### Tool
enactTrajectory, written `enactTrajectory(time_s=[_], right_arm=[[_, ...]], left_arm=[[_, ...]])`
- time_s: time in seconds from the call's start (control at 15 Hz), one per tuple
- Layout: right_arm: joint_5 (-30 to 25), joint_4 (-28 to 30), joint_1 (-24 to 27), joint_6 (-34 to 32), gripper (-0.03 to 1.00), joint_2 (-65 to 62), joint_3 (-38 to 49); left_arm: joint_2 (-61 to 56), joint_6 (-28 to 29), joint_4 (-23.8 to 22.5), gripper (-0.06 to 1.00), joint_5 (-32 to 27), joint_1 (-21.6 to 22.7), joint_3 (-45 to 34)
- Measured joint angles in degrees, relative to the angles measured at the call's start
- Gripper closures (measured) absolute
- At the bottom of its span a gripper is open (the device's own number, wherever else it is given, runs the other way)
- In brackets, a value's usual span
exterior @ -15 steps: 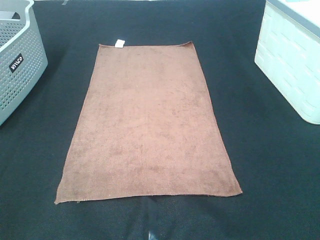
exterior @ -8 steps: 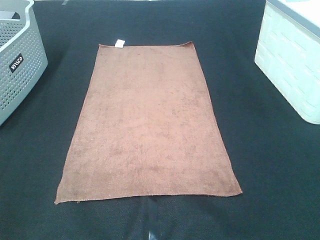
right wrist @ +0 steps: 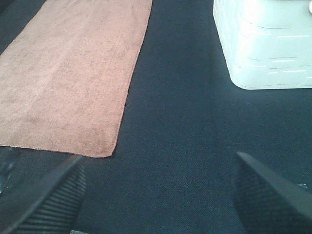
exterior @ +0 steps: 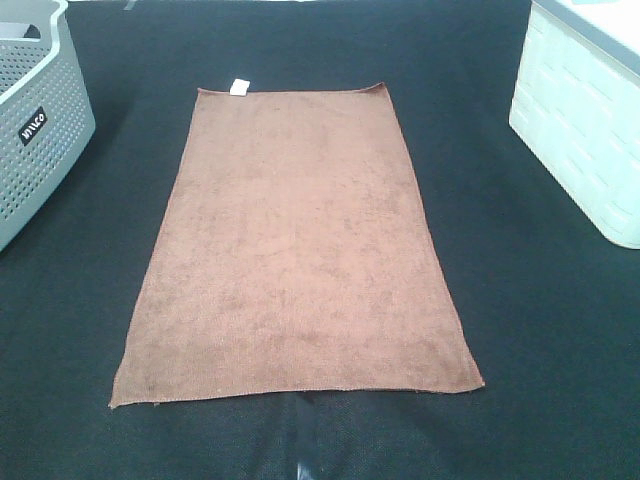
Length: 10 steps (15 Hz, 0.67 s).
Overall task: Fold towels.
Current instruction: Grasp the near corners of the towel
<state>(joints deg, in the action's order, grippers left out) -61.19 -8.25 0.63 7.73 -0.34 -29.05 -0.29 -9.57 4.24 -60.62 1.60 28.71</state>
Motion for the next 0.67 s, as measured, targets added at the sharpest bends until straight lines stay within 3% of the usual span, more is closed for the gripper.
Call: enactTrajectory(time_s=[0.47, 0.67], right_arm=[[0.17, 0.0, 0.0, 0.0, 0.2, 0.0, 0.0], [4.3, -0.06, 0.0, -0.92, 0.2, 2.18, -0.74]], left_arm=[[0.06, 0.06, 0.29, 0.05, 0.06, 0.0, 0.0], [3.84, 1.89, 1.26, 0.05, 3.72, 0.0, 0.74]])
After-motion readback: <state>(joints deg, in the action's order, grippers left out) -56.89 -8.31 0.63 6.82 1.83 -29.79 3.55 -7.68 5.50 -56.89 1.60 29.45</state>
